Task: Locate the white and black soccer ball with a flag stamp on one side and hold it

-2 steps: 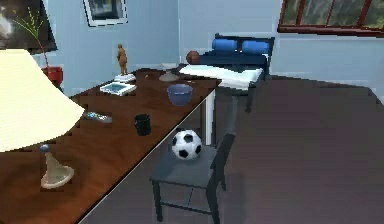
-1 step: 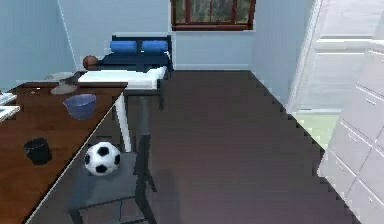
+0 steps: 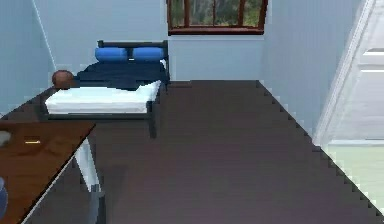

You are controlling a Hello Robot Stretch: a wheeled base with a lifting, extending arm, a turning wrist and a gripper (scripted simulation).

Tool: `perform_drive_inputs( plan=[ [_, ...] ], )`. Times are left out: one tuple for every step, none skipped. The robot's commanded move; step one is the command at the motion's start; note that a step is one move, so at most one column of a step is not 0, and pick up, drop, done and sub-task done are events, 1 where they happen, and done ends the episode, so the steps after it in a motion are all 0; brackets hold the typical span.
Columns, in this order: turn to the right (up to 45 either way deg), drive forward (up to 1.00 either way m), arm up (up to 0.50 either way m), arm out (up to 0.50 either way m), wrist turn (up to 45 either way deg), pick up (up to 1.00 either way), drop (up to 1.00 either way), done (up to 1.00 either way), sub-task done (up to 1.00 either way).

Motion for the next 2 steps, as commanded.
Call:
perform_drive_inputs(
  plan=[
    [-3.0, 0.00, 0.00, 0.00, 0.0, 0.00, 0.00, 0.00, 0.00],
    [45.0, 0.00, 0.00, 0.00, 0.0, 0.00, 0.00, 0.00, 0.00]
  ],
)
